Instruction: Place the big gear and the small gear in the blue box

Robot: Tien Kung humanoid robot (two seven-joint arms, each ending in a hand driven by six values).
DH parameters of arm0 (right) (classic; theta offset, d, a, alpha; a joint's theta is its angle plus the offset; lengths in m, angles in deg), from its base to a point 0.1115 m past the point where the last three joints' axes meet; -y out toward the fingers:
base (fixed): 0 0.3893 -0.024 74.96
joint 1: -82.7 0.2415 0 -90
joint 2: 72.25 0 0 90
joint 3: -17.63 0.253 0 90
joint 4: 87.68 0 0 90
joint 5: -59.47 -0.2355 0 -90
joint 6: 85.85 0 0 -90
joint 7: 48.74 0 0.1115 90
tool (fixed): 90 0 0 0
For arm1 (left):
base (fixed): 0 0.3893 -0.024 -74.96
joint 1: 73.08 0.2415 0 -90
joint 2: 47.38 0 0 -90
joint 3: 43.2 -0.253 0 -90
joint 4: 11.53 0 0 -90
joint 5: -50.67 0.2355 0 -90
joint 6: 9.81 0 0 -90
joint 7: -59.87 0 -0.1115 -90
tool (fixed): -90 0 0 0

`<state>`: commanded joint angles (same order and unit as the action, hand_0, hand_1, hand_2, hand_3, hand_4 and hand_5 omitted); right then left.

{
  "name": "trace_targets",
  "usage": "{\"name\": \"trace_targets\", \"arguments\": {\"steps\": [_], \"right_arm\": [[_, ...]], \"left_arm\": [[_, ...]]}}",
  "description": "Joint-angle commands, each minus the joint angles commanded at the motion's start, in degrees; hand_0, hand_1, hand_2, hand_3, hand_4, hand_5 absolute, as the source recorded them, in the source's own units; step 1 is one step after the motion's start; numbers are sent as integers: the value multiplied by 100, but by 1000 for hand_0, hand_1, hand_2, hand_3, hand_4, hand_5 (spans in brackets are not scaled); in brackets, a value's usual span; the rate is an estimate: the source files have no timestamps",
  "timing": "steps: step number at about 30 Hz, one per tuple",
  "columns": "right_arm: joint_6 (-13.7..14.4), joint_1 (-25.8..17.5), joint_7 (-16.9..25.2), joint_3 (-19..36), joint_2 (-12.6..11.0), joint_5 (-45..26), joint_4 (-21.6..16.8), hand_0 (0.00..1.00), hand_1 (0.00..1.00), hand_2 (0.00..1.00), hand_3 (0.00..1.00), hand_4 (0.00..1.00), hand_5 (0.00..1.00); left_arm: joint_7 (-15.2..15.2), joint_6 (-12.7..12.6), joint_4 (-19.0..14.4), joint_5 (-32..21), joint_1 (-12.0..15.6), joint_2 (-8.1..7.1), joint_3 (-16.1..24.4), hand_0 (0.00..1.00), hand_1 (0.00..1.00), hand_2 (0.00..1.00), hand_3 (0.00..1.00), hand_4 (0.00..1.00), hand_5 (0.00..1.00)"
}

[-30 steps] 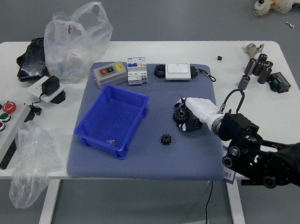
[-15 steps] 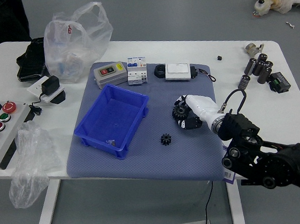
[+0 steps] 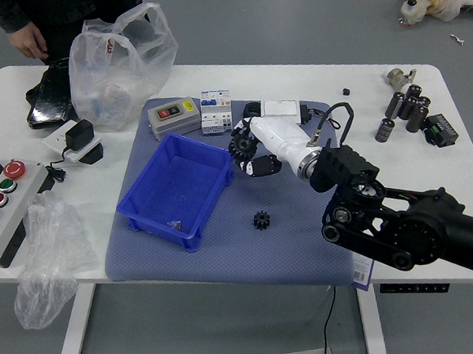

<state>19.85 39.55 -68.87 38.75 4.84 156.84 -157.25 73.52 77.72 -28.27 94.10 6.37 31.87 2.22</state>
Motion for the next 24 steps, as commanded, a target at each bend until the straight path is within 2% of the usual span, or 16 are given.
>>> {"name": "trace_targets", "arguments": {"steps": [1, 2, 8, 9, 14, 15, 19, 20, 24], "right_arm": [[16, 84, 21, -89, 58, -43, 46, 599, 584, 350, 688, 332, 2], [32, 156, 41, -170, 111, -78, 91, 619, 637, 559, 696, 380, 9], [185, 464, 178, -543, 359, -274, 299, 619, 637, 559, 696, 380, 9], [192, 511, 183, -607, 409, -288, 340, 674, 758, 761, 713, 464, 59], [92, 675, 103, -852, 600, -272, 510, 674, 758, 761, 713, 464, 59], [71, 685, 85, -869, 614, -268, 525, 794, 947, 986, 864, 605, 119], [52, 686, 47, -860, 622, -263, 562, 794, 947, 986, 864, 605, 119], [65, 681, 52, -849, 616, -264, 566, 817, 986, 998, 932, 642, 125], [73, 645, 60, -810, 589, -291, 593, 817, 986, 998, 932, 642, 125]], "left_arm": [[3, 1, -1, 5, -1, -2, 2, 671, 599, 621, 786, 742, 509], [9, 1, -3, 12, -1, -4, 8, 671, 599, 622, 786, 743, 511], [46, 4, -11, 63, 7, -16, 51, 671, 599, 622, 786, 743, 511], [47, 5, -12, 64, 6, -18, 49, 671, 599, 622, 786, 743, 511], [4, 19, -3, -10, -10, -26, -45, 671, 599, 622, 786, 743, 511], [-5, 22, -2, -23, -13, -26, -61, 671, 599, 622, 786, 744, 512], [-8, 25, -2, -38, -12, -23, -77, 671, 599, 622, 786, 744, 512], [0, 28, -2, -25, -10, -23, -67, 671, 599, 621, 785, 744, 508], [7, 35, -1, -1, -18, -31, -53, 671, 599, 621, 785, 744, 508]]}}
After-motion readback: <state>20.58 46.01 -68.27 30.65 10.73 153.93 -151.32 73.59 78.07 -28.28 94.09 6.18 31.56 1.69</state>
